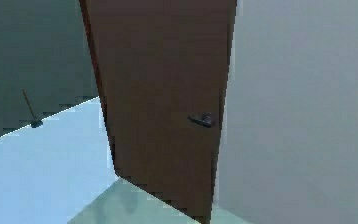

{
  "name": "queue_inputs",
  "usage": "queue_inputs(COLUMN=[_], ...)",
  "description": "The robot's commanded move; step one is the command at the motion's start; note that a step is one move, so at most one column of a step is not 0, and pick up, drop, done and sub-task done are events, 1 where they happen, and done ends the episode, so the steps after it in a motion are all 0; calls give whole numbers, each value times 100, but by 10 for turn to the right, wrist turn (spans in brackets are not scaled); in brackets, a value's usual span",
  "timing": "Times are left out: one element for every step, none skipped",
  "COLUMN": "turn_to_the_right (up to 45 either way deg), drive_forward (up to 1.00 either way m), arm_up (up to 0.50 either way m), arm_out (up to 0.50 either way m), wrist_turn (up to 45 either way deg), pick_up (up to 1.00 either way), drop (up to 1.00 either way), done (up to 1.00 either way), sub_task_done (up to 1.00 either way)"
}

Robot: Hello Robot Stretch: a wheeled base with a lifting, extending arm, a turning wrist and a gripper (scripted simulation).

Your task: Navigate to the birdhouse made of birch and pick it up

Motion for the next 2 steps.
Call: queue_inputs(turn_to_the_right=[-420,-30], drive_forward=[0,0], arm_up=[0,0], arm_out=[0,0], wrist_turn=[0,0], pick_up=[0,0], drop=[0,0], done=[0,0], sub_task_done=[0,0])
